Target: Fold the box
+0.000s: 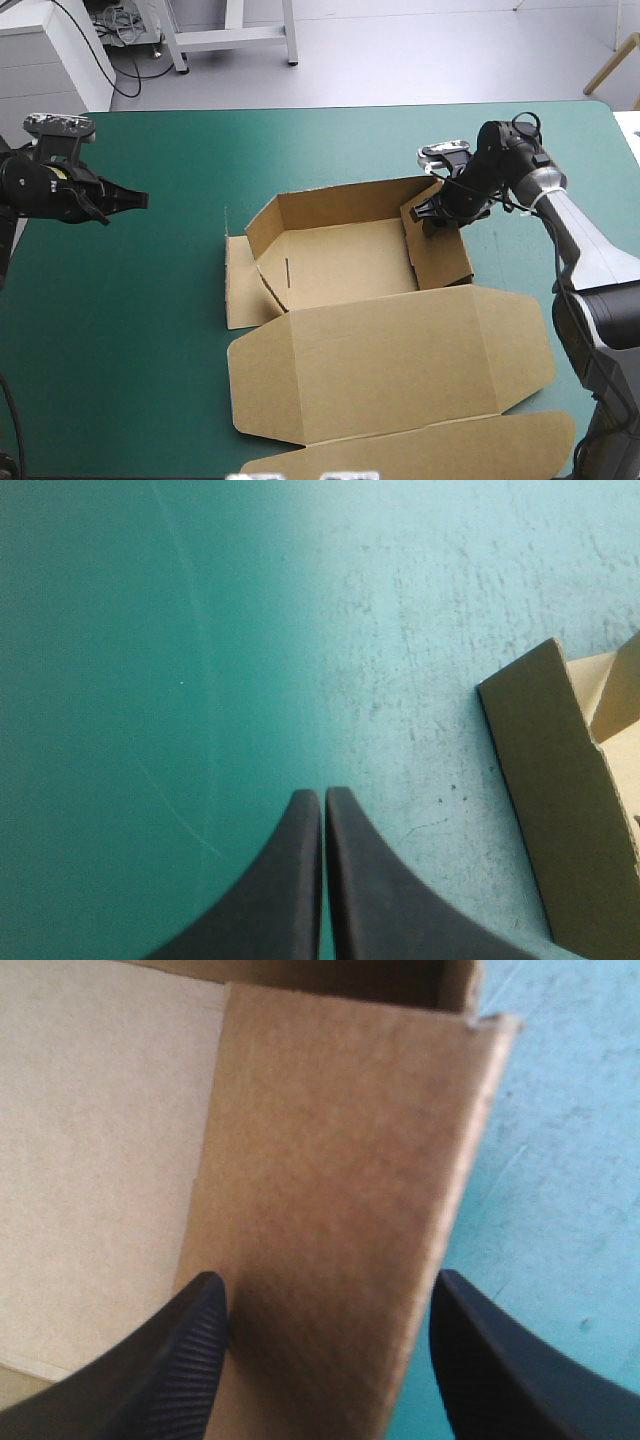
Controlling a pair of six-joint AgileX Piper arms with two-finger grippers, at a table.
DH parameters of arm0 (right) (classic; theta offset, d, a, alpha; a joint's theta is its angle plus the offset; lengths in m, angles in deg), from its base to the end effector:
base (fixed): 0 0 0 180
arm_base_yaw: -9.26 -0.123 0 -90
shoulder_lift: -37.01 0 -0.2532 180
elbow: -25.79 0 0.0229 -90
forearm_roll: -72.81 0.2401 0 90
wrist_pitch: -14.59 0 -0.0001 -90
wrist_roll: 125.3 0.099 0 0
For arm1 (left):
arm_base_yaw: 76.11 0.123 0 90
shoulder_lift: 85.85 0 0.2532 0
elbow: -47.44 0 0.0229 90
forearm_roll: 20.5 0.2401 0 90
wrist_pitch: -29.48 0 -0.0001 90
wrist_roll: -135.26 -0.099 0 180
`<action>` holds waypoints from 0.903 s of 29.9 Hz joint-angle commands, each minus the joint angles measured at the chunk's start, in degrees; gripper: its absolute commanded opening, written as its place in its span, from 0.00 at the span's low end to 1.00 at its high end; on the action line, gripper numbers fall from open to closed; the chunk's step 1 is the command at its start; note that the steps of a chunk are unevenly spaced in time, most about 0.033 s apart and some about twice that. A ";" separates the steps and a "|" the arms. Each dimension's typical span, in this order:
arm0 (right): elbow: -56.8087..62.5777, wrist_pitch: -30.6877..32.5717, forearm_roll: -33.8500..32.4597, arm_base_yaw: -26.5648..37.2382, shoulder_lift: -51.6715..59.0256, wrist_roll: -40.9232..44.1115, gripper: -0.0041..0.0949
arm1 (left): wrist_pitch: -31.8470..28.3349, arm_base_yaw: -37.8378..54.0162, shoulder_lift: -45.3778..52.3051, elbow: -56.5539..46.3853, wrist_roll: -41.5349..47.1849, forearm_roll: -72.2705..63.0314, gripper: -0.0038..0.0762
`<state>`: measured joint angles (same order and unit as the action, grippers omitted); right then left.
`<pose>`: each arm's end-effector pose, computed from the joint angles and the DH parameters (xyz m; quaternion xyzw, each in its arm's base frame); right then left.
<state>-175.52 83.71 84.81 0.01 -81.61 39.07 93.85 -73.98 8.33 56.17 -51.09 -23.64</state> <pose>0.3776 0.0810 0.2432 -0.1879 0.9699 0.0947 0.1230 0.2720 0.0052 0.3741 0.0317 0.9431 -0.0028 0.3310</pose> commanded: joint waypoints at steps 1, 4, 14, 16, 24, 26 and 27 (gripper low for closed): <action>-3.71 -0.22 0.25 0.27 5.25 -1.02 0.60 | -1.76 0.22 1.92 1.97 0.01 -0.62 0.04; -4.60 -0.22 -1.18 0.27 7.57 -0.16 0.58 | -1.76 0.22 1.92 1.97 -0.13 -0.08 0.04; -4.46 -0.22 -10.79 0.27 18.80 9.18 0.57 | -1.66 0.22 1.92 1.97 -0.02 -0.08 0.04; -3.68 -0.22 -9.40 0.27 20.68 9.18 0.57 | -1.66 0.22 1.92 1.97 0.09 -0.08 0.04; 2.38 -0.81 -4.19 0.27 20.80 6.70 0.57 | 1.63 0.22 1.20 1.97 0.38 -2.06 0.04; 3.25 -1.47 -3.97 0.27 19.28 6.70 0.57 | 1.73 0.22 1.20 1.97 0.38 -2.56 0.04; 3.34 -1.47 -4.07 0.27 18.32 6.70 0.57 | 1.88 0.22 1.20 1.97 0.38 -2.56 0.04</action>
<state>-171.51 84.85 79.87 0.01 -63.59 46.60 97.45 -73.79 8.11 56.24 -51.35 -24.80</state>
